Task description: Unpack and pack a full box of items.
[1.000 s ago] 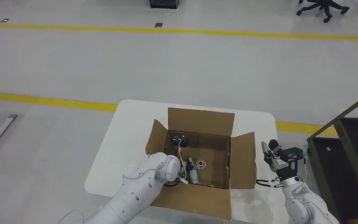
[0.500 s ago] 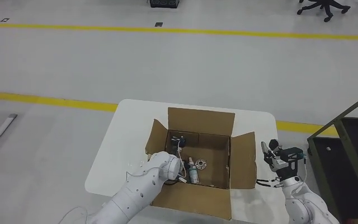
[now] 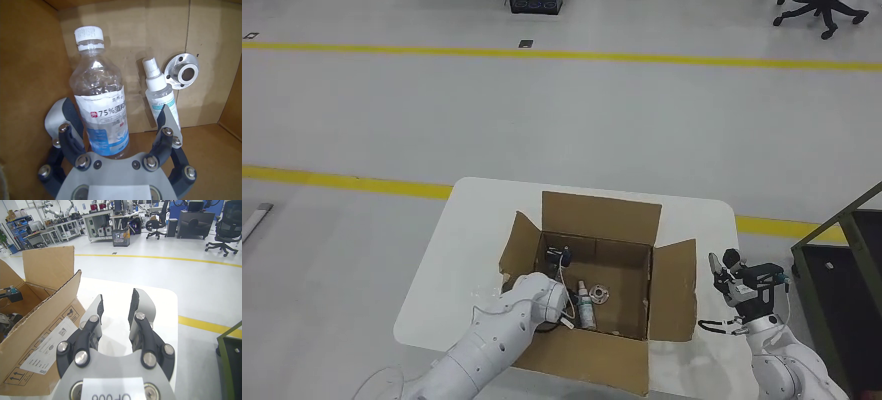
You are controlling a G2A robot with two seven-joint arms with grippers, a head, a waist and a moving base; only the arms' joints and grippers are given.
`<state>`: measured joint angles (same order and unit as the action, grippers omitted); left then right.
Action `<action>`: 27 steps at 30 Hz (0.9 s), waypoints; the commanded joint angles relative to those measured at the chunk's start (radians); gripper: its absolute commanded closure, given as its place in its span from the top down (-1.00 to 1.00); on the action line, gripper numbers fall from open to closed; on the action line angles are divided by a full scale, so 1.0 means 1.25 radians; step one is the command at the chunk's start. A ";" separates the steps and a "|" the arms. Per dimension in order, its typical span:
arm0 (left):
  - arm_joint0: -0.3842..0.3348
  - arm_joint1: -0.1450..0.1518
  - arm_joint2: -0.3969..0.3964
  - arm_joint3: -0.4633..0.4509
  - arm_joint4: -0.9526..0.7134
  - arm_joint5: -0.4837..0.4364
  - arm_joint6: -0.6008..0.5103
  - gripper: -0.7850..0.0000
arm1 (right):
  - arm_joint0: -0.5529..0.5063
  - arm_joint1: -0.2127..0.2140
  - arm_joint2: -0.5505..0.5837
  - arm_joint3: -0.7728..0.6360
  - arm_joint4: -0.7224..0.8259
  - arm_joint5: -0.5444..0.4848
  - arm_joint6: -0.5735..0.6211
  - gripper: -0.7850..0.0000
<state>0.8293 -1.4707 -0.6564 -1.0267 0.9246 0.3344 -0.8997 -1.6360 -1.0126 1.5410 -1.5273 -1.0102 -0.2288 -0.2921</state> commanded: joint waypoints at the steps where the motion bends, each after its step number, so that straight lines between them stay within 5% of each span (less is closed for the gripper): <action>1: -0.001 -0.002 0.000 0.006 0.003 -0.002 0.000 1.00 | 0.000 0.000 0.000 0.000 0.000 0.000 0.000 -0.15; 5: -0.002 -0.007 -0.001 0.014 0.009 -0.002 0.000 0.36 | 0.000 0.000 0.000 0.000 0.000 0.000 0.000 -0.15; 9: -0.004 -0.010 -0.005 0.015 0.019 -0.002 -0.001 0.08 | 0.000 0.000 0.000 0.000 0.000 0.000 0.000 -0.14; 16: 0.006 -0.010 -0.017 0.007 0.039 0.003 -0.004 0.47 | 0.000 0.000 0.000 0.000 0.000 0.000 0.000 -0.15; 22: 0.016 -0.011 -0.024 0.003 0.050 0.000 -0.010 1.00 | 0.000 0.000 0.000 0.000 0.000 0.000 0.000 -0.15; 27: 0.021 -0.013 -0.030 0.007 0.057 -0.005 -0.014 1.00 | 0.000 0.000 0.000 0.000 0.000 0.000 0.000 -0.18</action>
<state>0.8543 -1.4869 -0.6925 -1.0197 0.9931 0.3290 -0.9170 -1.6360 -1.0126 1.5410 -1.5273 -1.0102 -0.2288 -0.2921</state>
